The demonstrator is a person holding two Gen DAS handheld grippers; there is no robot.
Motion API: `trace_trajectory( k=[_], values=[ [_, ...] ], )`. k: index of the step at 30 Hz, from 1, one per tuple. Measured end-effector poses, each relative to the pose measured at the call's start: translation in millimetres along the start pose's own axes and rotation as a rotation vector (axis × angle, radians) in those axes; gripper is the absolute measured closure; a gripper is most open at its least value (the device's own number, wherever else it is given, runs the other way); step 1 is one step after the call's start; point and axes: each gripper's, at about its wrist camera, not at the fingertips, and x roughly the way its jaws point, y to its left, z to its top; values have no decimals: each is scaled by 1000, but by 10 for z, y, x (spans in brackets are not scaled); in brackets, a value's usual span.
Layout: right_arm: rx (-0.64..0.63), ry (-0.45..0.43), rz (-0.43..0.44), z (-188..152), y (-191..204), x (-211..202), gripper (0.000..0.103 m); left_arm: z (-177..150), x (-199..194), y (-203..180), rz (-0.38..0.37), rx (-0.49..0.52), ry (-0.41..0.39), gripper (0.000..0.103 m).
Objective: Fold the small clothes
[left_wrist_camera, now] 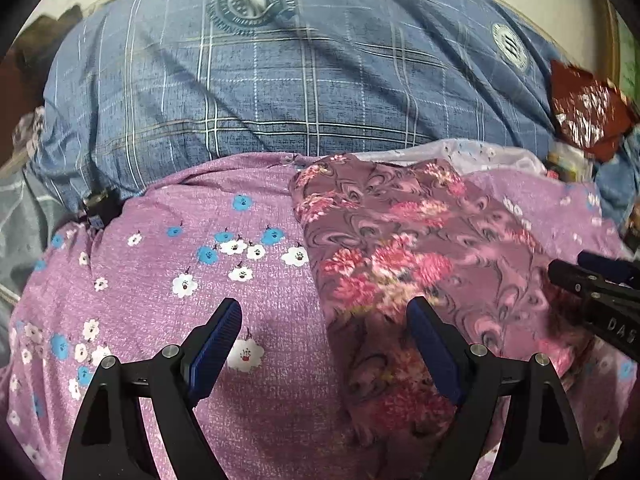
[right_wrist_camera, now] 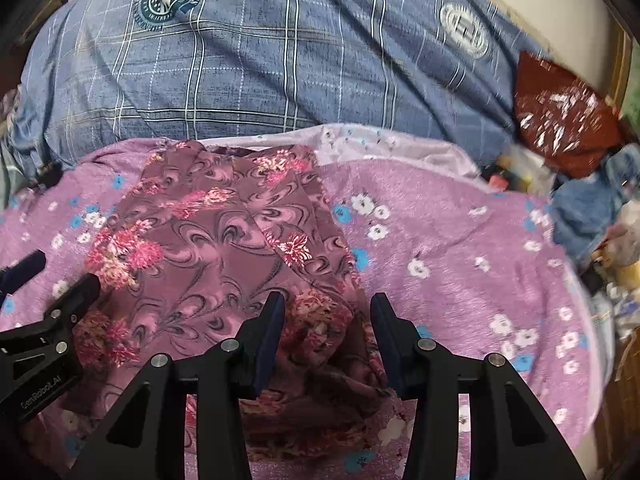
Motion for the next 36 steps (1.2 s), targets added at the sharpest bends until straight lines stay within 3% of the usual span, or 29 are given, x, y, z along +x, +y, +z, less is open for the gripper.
trace_trajectory(
  k=[1, 3, 7, 12, 16, 25, 29, 33, 36],
  values=[
    [34, 15, 55, 32, -83, 34, 52, 38, 17, 54, -18, -21, 7, 18],
    [143, 45, 201, 93, -318, 127, 29, 128, 92, 188, -86, -71, 51, 18],
    [341, 112, 426, 157, -708, 406, 28, 246, 290, 428, -179, -137, 137, 18],
    [455, 197, 557, 217, -979, 759, 27, 359, 575, 690, -286, -220, 239, 18],
    [540, 249, 613, 210, -1135, 993, 26, 351, 816, 776, -355, -274, 311, 18],
    [547, 292, 702, 201, -1065, 1158, 26, 387, 984, 641, -467, -263, 304, 20],
    [507, 323, 789, 231, -841, 1161, 27, 373, 1021, 543, -513, -258, 280, 25],
    [385, 308, 750, 250, -599, 1075, 29, 356, 1113, 495, -497, -254, 274, 25],
    [402, 307, 736, 212, -582, 1123, 30, 342, 1166, 510, -499, -296, 265, 26]
  ],
)
